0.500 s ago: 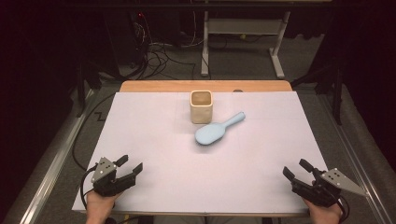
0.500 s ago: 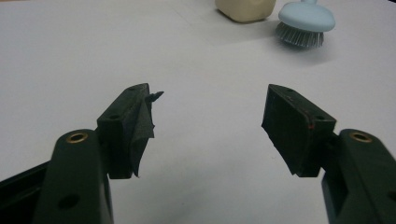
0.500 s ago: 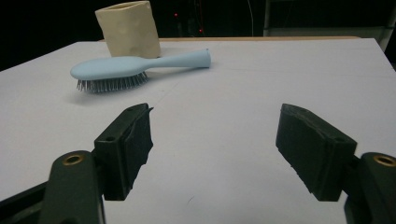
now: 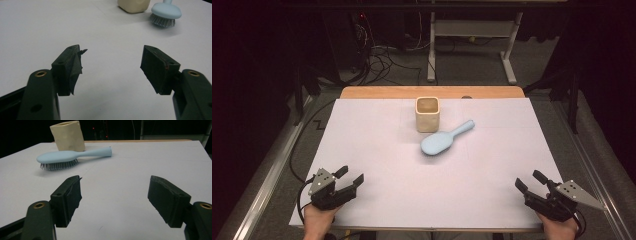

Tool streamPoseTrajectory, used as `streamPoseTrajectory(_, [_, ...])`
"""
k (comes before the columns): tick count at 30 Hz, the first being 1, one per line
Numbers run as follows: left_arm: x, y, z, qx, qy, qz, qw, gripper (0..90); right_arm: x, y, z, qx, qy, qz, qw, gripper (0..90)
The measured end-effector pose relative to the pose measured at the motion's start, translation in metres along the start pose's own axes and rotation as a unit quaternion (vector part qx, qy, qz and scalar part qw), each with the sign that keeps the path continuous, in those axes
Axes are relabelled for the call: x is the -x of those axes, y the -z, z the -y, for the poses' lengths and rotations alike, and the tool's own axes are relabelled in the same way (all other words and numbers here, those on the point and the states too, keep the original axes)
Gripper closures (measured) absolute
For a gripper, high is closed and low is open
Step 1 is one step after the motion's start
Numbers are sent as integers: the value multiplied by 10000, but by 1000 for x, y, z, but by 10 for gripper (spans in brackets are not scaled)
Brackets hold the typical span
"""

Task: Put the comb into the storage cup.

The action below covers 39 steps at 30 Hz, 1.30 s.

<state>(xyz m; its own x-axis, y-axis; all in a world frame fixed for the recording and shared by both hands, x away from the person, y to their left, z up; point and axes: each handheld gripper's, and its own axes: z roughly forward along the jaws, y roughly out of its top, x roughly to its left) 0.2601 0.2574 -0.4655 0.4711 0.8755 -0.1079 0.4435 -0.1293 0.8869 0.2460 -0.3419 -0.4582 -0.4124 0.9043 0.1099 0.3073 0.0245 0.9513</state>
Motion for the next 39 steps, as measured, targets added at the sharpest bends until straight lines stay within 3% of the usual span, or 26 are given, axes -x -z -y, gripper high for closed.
streamPoseTrajectory(17, [3,3,1,18,-124,46,9999,328,-2,1,-1,68,50,48,10000,274])
streamPoseTrajectory(24, [2,2,1,43,-68,64,9999,328,-3,4,-3,181,56,105,9998,274])
streamPoseTrajectory(31, [3,0,1,2,-83,62,9999,328,-4,0,-7,156,22,-9,9999,272])
streamPoseTrajectory(33, [2,1,2,27,-33,39,10000,328,-7,-4,-9,8,157,-107,9998,272])
streamPoseTrajectory(39, [1,1,1,45,-8,31,10000,328,-10,-9,-15,6,194,-237,9995,272])
